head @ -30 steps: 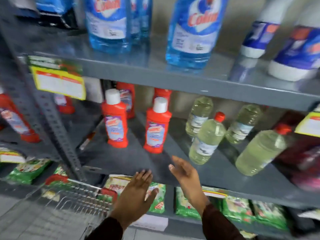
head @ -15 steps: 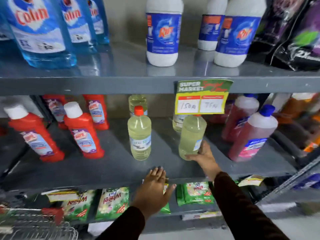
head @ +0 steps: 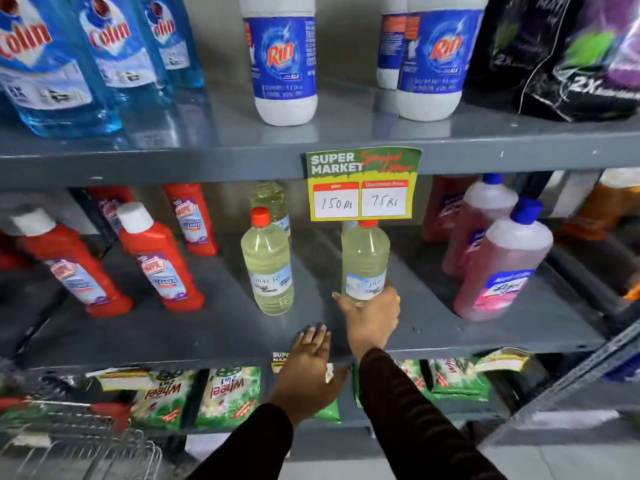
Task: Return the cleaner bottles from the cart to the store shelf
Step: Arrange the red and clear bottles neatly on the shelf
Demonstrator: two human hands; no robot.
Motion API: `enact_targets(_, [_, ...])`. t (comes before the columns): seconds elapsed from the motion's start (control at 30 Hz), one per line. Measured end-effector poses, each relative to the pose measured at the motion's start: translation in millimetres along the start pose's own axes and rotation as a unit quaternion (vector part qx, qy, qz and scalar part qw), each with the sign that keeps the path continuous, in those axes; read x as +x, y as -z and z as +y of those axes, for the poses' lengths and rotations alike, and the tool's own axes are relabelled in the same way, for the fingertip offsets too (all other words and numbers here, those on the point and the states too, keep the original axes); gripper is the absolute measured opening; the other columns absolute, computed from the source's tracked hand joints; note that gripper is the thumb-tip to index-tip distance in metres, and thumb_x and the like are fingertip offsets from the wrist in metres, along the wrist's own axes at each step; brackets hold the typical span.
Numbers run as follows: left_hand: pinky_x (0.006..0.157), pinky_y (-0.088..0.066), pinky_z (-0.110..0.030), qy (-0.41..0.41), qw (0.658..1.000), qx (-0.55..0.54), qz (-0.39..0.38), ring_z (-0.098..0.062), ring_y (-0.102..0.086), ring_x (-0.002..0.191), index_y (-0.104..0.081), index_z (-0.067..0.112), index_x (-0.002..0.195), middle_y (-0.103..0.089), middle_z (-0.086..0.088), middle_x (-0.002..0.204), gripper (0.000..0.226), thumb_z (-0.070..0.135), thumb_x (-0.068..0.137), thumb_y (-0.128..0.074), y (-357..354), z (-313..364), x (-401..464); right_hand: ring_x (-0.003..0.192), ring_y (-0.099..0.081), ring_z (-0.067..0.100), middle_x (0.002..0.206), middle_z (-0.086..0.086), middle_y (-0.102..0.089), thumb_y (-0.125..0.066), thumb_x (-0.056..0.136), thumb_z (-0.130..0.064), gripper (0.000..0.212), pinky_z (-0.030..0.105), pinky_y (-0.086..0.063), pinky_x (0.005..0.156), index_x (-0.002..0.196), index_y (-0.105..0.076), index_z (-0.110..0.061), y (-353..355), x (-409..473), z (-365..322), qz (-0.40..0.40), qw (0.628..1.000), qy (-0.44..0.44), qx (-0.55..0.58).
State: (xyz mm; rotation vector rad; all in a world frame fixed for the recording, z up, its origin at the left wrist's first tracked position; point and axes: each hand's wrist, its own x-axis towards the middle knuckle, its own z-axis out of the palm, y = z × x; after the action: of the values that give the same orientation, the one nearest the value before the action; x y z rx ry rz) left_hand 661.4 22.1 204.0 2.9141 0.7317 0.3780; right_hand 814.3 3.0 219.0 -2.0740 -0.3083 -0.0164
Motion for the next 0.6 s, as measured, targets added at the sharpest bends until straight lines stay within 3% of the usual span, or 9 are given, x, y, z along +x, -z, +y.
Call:
enact_targets(0.07, [0.108, -0.036, -0.052, -0.004, 1.0, 0.004, 0.01, -0.038, -0.052, 0.127, -0.056, -0.005, 0.128, -0.055, -0.023, 0.136, 0.068, 0.045, 0.083, -0.066, -2.2, -0.4, -0.1, 0.1, -0.062, 0.037, 0.105, 0.013, -0.064, -0.09, 0.046, -0.057, 0.089, 0.047, -0.055, 0.081, 0.111, -0.053, -0.009, -5.3, -4.0, 1.7, 0.021, 0.999, 0.022, -0.024])
enact_targets(0.23, [0.119, -0.003, -0.038, -0.001, 1.0, -0.016, -0.004, -0.031, -0.024, 0.145, -0.033, 0.001, 0.146, -0.032, -0.016, 0.155, 0.076, 0.055, 0.093, -0.04, -9.0, -3.8, 0.4, 0.099, -0.061, 0.036, 0.105, 0.011, -0.062, -0.09, 0.044, -0.057, 0.091, 0.044, -0.052, 0.079, 0.112, -0.049, -0.012, -9.3, -6.2, -3.3, 0.07, 0.997, 0.01, -0.033])
enact_targets(0.6, [0.121, -0.002, -0.034, -0.004, 0.999, -0.024, -0.036, -0.025, -0.018, 0.148, -0.026, 0.006, 0.149, -0.027, -0.012, 0.158, 0.077, 0.057, 0.092, -0.033, -15.8, -10.7, 1.0, 0.1, -0.06, 0.036, 0.106, 0.011, -0.061, -0.087, 0.043, -0.065, 0.098, 0.048, -0.052, 0.081, 0.114, -0.046, -0.012, -14.3, -6.6, -4.9, 0.085, 0.994, -0.006, -0.067])
